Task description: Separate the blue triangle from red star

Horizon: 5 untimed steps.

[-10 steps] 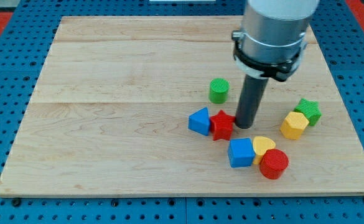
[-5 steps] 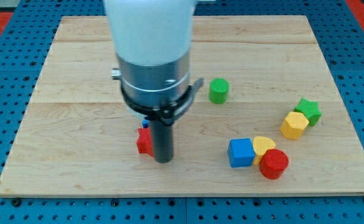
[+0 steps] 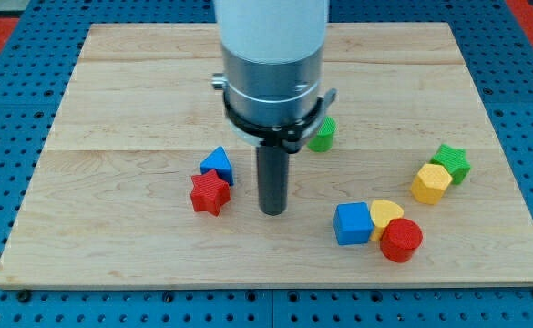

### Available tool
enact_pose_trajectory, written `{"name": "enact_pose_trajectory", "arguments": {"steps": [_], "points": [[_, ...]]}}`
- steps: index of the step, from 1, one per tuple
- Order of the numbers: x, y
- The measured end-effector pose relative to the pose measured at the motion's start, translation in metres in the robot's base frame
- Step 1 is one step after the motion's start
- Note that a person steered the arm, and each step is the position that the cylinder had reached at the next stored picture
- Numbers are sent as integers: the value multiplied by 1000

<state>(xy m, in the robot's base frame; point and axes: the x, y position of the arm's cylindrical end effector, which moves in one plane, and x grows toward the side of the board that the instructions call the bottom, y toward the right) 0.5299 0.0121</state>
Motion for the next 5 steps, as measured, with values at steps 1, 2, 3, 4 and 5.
{"name": "enact_pose_trajectory", "arguments": {"steps": [1,2,3,4,5], "points": [[-13,6],[-25,1],[-13,-54],[-10,-106],[-13,-98]]}}
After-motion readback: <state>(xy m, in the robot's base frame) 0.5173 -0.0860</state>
